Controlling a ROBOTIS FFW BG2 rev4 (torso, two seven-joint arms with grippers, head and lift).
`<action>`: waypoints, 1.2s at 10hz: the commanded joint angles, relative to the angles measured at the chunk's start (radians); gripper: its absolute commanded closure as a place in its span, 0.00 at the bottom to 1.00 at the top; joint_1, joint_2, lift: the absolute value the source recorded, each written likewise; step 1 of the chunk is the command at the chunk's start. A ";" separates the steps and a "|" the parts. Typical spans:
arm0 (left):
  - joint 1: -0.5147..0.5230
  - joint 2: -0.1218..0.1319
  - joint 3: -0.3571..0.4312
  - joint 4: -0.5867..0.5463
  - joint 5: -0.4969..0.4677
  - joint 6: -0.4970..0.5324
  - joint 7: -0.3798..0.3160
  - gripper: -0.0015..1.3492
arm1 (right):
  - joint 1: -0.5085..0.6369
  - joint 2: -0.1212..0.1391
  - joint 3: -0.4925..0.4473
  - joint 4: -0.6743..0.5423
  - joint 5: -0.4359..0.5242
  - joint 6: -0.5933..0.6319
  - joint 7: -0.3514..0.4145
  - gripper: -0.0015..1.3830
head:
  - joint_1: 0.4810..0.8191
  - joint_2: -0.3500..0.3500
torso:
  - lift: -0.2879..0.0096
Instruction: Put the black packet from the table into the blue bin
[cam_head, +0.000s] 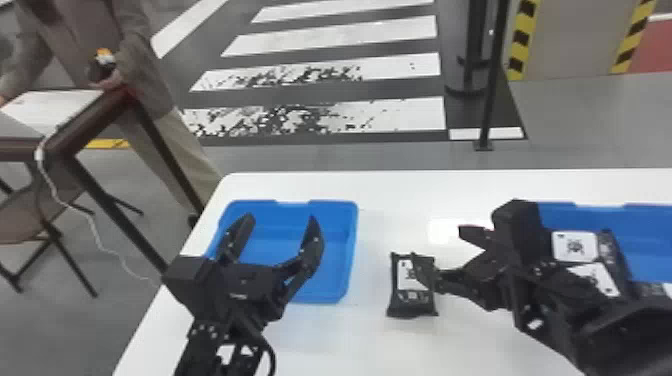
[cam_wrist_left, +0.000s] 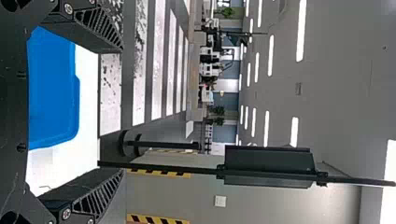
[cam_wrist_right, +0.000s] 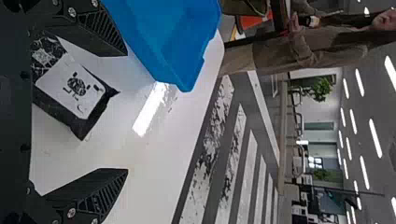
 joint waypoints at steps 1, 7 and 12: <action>0.000 0.000 -0.001 0.000 0.002 0.007 0.000 0.09 | -0.063 -0.002 0.087 0.082 -0.029 0.020 0.000 0.09 | 0.63 0.90 | 0.60; -0.005 0.002 -0.009 0.005 0.004 0.022 0.000 0.09 | -0.247 0.004 0.316 0.349 -0.069 0.010 -0.040 0.08 | 0.63 1.00 | 0.60; -0.003 0.000 -0.005 0.007 0.006 0.012 0.000 0.09 | -0.256 0.004 0.330 0.332 -0.059 0.074 -0.066 0.67 | 0.63 0.99 | 0.60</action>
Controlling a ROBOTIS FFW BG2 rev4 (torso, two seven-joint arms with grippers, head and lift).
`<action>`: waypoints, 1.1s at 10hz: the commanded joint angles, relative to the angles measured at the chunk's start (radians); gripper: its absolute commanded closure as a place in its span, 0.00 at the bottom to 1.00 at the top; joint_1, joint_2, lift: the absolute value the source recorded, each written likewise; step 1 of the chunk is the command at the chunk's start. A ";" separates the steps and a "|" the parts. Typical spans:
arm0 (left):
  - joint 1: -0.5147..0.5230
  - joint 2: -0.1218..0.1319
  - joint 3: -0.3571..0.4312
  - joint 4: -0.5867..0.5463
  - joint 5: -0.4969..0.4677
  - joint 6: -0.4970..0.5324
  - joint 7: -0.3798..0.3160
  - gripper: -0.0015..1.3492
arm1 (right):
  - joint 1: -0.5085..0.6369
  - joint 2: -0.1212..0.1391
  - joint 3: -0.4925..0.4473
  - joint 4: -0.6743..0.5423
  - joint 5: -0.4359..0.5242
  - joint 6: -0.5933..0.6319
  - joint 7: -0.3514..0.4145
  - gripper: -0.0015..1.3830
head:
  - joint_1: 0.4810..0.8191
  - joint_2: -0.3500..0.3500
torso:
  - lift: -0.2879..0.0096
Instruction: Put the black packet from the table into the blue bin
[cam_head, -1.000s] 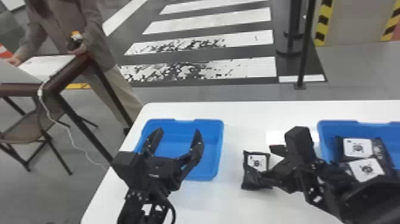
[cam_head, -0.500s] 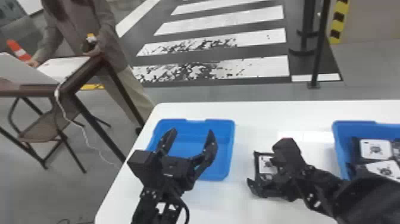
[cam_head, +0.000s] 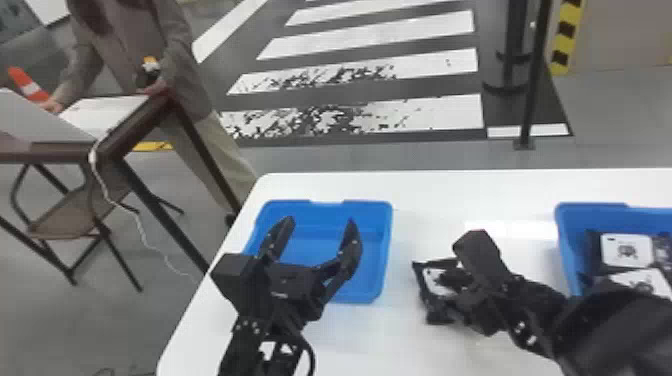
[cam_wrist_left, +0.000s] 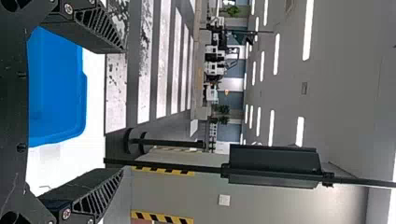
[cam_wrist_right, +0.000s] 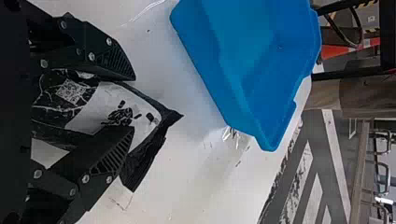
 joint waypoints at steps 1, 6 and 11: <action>0.000 0.002 0.002 0.000 0.000 -0.002 0.000 0.09 | 0.013 -0.002 -0.002 -0.012 -0.013 -0.002 -0.014 0.87 | 0.63 0.99 | 0.60; 0.012 0.003 0.008 0.002 0.002 -0.026 0.000 0.09 | 0.202 -0.002 -0.193 -0.228 0.045 -0.149 -0.105 0.85 | 0.63 1.00 | 0.60; 0.015 0.002 0.008 0.002 0.006 -0.034 0.000 0.09 | 0.538 0.012 -0.654 -0.648 0.233 -0.168 -0.223 0.85 | 0.63 0.76 | 0.60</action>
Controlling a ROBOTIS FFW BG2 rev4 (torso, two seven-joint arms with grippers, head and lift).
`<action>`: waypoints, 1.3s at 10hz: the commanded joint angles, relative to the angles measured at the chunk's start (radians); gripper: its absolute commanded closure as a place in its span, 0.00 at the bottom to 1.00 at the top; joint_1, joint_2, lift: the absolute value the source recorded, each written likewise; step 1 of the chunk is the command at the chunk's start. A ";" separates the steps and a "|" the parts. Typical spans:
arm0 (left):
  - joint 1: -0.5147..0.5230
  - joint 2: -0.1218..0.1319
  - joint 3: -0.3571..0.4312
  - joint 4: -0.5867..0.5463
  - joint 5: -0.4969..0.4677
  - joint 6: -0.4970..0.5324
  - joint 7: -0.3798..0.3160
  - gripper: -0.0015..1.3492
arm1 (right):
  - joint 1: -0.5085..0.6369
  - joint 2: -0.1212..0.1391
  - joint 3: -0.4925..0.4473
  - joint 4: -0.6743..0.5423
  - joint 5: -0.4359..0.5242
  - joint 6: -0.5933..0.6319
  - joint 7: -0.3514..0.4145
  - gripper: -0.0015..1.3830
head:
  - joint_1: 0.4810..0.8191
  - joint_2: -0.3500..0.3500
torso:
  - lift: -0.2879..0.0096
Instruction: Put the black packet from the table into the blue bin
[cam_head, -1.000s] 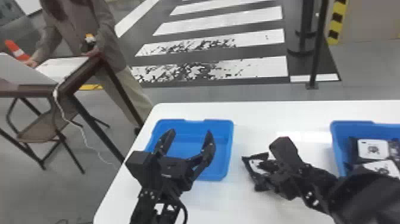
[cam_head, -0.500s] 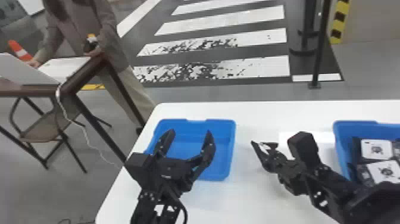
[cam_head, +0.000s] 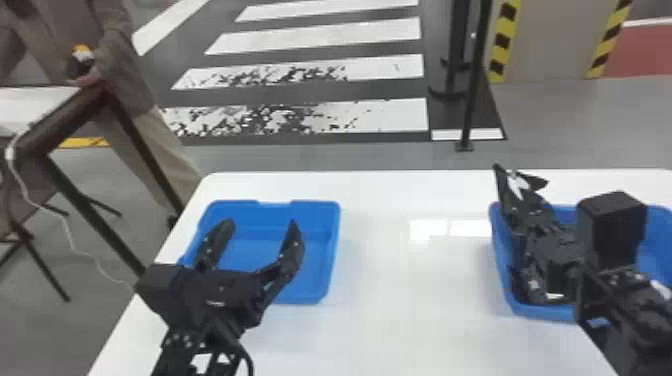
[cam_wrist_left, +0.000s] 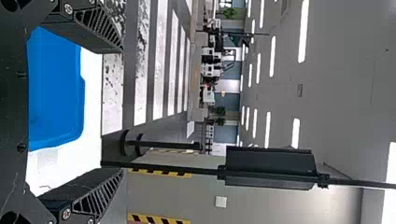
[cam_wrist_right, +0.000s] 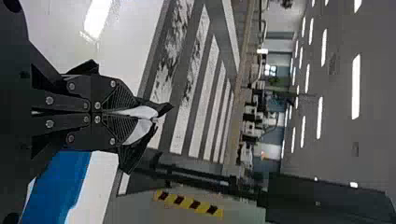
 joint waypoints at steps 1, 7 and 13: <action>0.003 0.000 0.002 0.000 0.002 -0.001 0.000 0.09 | 0.054 0.013 -0.144 -0.044 0.049 0.057 0.001 0.85 | 0.63 0.65 | 0.60; 0.003 -0.002 -0.002 0.000 0.002 -0.011 0.000 0.09 | 0.086 0.033 -0.302 -0.005 0.087 -0.005 0.079 0.02 | 0.63 0.36 | 0.60; 0.000 -0.007 0.000 0.000 0.002 -0.021 0.000 0.09 | 0.366 0.058 -0.316 -0.154 -0.129 -0.368 0.251 0.19 | 0.63 0.48 | 0.60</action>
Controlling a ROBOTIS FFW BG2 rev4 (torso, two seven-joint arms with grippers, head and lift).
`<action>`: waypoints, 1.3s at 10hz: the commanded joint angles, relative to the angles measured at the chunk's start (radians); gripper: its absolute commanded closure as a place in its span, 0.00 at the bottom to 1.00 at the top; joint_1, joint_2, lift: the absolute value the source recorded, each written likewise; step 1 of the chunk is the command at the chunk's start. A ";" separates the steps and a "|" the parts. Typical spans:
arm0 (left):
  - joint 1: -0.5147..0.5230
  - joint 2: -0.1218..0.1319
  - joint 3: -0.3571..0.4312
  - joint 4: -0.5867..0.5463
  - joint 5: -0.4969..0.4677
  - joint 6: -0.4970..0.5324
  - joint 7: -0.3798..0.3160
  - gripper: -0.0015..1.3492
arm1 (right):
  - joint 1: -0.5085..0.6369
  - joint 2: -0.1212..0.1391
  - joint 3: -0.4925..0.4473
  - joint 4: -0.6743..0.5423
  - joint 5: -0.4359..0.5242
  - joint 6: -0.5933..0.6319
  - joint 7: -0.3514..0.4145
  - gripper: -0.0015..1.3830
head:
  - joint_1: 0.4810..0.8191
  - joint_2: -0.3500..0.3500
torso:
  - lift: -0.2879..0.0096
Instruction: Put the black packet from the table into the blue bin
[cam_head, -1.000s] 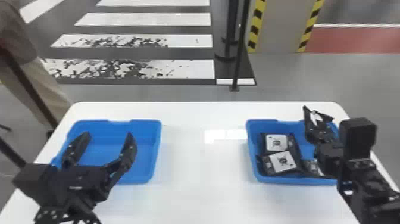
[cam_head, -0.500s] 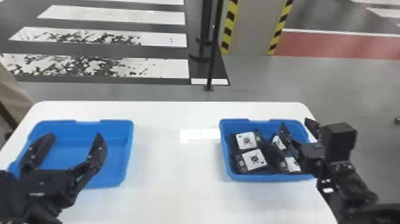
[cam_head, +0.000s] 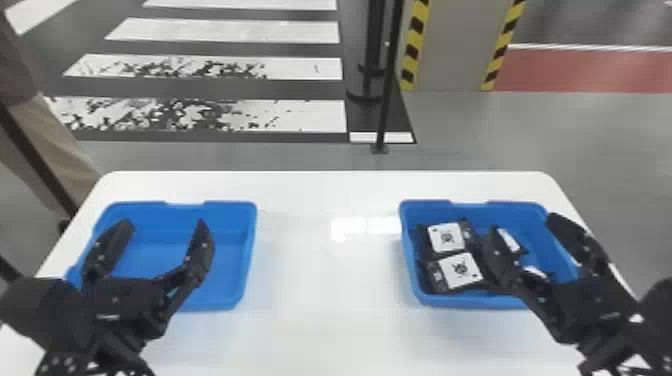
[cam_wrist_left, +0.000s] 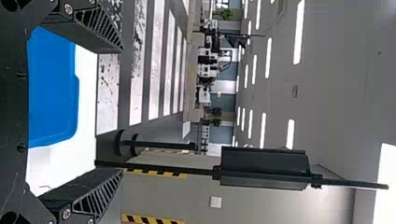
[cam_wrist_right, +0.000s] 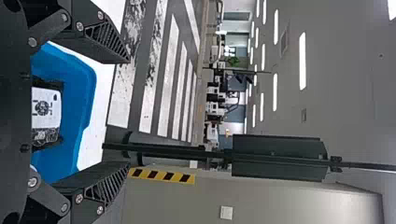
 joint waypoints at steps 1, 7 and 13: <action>0.000 0.000 0.000 0.002 -0.002 -0.005 0.000 0.09 | 0.041 0.002 0.000 -0.057 -0.009 -0.002 0.003 0.19 | 0.63 0.49 | 0.60; 0.000 -0.002 0.006 0.005 0.002 -0.013 0.000 0.09 | 0.080 0.003 0.002 -0.087 -0.043 -0.004 0.005 0.19 | 0.63 0.53 | 0.60; 0.000 0.000 0.004 0.005 0.002 -0.020 0.000 0.09 | 0.078 0.005 0.002 -0.074 -0.047 0.003 0.003 0.19 | 0.63 0.52 | 0.60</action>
